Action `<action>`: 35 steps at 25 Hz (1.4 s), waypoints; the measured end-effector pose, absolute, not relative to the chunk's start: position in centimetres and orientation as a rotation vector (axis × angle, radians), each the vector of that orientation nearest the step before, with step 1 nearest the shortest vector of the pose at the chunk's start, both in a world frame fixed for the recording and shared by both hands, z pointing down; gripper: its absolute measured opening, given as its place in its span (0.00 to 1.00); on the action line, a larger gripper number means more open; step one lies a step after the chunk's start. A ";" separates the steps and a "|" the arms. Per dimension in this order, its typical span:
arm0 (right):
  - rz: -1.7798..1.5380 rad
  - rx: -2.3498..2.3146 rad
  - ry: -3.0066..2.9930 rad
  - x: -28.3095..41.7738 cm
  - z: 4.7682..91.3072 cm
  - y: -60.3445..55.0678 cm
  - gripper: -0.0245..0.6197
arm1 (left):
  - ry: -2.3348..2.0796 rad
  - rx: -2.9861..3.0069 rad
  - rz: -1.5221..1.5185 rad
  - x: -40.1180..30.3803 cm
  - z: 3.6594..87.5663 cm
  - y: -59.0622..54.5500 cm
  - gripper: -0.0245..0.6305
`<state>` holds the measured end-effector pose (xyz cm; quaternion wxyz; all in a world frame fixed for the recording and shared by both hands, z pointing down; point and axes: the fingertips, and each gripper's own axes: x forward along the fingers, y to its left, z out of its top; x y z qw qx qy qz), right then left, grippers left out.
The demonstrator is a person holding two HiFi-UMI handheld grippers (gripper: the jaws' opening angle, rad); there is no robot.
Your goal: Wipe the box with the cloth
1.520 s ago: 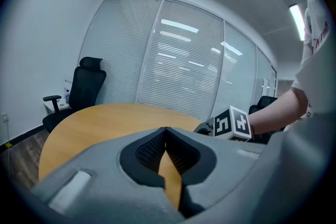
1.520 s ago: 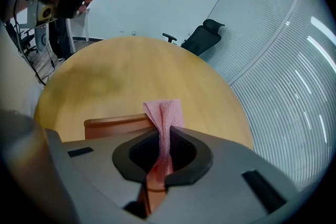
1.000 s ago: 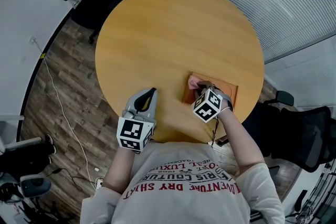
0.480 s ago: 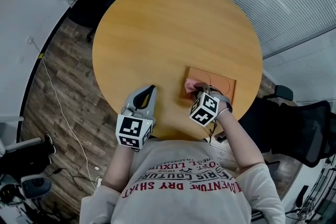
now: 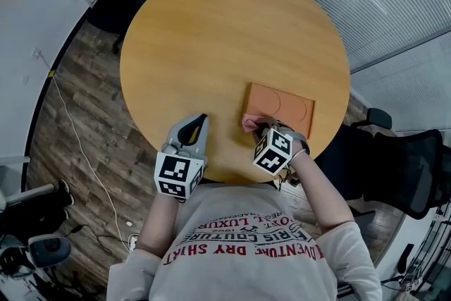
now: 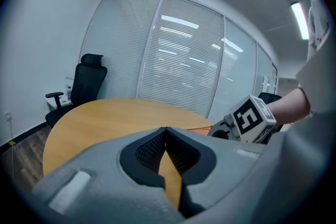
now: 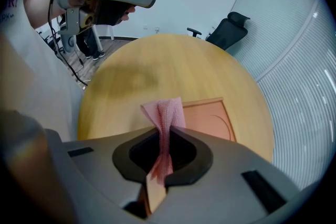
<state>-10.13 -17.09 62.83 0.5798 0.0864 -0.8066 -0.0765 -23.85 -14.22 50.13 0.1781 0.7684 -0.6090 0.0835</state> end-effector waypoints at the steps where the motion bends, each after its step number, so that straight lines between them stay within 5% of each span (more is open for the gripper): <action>1: -0.150 0.200 -1.891 -10.1 62.9 -16.7 0.09 | -1.718 2.175 0.237 -23.9 50.3 -14.2 0.05; 13: 0.063 0.240 -1.908 -7.0 60.8 -16.4 0.09 | -1.656 2.235 0.227 -21.7 49.4 -16.8 0.05; 24: -0.333 0.461 -1.792 -2.8 58.9 -27.4 0.09 | -1.654 2.224 0.240 -17.6 48.3 -18.2 0.05; 35: -0.354 0.413 -1.771 -3.6 62.6 -29.2 0.09 | -1.735 2.173 0.294 -18.5 47.9 -18.3 0.05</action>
